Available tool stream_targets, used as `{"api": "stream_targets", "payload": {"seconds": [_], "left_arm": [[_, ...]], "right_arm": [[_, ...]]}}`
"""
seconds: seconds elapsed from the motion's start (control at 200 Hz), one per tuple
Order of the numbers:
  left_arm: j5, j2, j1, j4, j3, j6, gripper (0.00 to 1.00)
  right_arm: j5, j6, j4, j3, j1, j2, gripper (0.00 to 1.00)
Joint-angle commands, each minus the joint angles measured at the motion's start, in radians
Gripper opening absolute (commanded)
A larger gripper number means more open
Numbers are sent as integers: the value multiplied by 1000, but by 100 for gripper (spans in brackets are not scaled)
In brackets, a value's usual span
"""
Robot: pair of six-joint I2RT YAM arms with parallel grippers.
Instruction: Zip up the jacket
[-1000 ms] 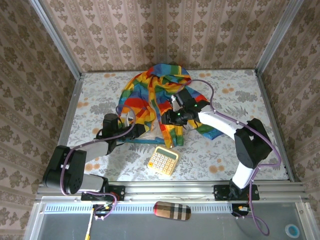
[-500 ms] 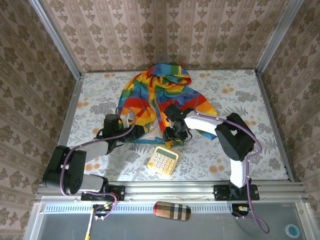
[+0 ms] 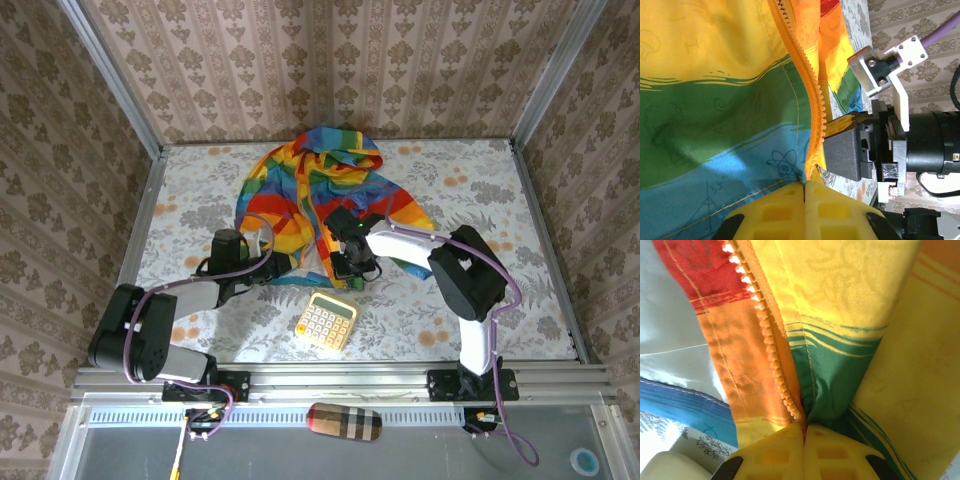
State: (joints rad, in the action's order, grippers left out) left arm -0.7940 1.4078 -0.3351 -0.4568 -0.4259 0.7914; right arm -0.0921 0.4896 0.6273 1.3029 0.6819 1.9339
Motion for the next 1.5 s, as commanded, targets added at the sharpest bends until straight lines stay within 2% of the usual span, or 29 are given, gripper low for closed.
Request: {"api": "stream_targets", "payload": {"seconds": [0.0, 0.315, 0.735, 0.845, 1.0, 1.13, 1.255, 1.435, 1.49], "left_arm": [[3, 13, -5, -24, -24, -26, 0], [24, 16, -16, -27, -17, -29, 0], [74, -31, -40, 12, -21, -43, 0], [91, -60, -42, 61, -27, -63, 0], [105, -72, -54, 86, -36, -75, 0], [117, -60, -74, 87, -43, -76, 0], [125, -36, -98, 90, -58, -78, 0], [135, 5, -116, 94, -88, -84, 0], [140, 15, -152, 95, -96, -86, 0]], "right_arm": [[45, -15, 32, 27, 3, -44, 1], [49, -6, 69, 116, 11, -57, 0], [128, -39, 211, 393, 14, 123, 0], [97, -42, 201, 425, 16, 147, 6], [-28, -30, 84, 355, 9, 98, 26], [-148, 34, -74, 222, -21, 7, 34], [-193, 85, -164, 107, -60, -72, 35], [-156, 59, -109, 31, -85, -94, 32], [-148, 51, -106, 4, -86, -94, 29]]}}
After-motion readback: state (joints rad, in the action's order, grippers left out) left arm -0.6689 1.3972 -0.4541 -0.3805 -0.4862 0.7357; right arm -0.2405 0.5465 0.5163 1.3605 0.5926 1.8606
